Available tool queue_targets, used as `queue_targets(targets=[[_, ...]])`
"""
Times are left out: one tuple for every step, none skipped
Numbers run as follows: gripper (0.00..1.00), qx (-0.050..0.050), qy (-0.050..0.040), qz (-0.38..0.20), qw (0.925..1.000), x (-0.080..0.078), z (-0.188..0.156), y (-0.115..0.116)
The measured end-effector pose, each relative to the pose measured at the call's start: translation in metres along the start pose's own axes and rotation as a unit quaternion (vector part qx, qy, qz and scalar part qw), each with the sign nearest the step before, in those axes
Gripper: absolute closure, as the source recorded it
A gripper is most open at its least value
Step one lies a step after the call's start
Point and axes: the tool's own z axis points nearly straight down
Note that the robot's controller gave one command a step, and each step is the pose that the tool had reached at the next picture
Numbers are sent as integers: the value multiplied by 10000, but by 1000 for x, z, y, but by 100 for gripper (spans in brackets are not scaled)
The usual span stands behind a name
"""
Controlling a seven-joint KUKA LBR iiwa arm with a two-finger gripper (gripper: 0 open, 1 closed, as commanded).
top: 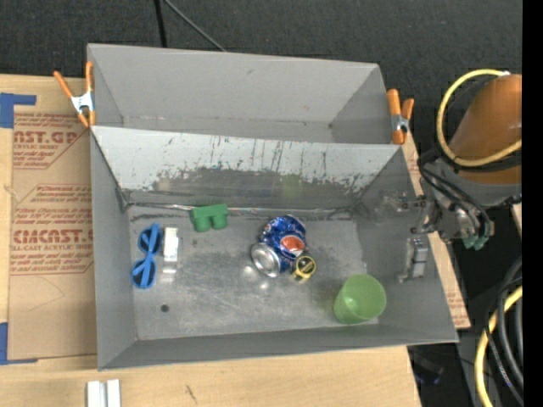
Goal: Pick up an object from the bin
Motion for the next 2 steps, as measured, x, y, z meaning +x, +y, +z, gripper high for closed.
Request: queue_targets(targets=[[0, -16, 39, -1140, 9935, 16, 119, 8], [0, 26, -74, -1610, 9869, 34, 141, 23]])
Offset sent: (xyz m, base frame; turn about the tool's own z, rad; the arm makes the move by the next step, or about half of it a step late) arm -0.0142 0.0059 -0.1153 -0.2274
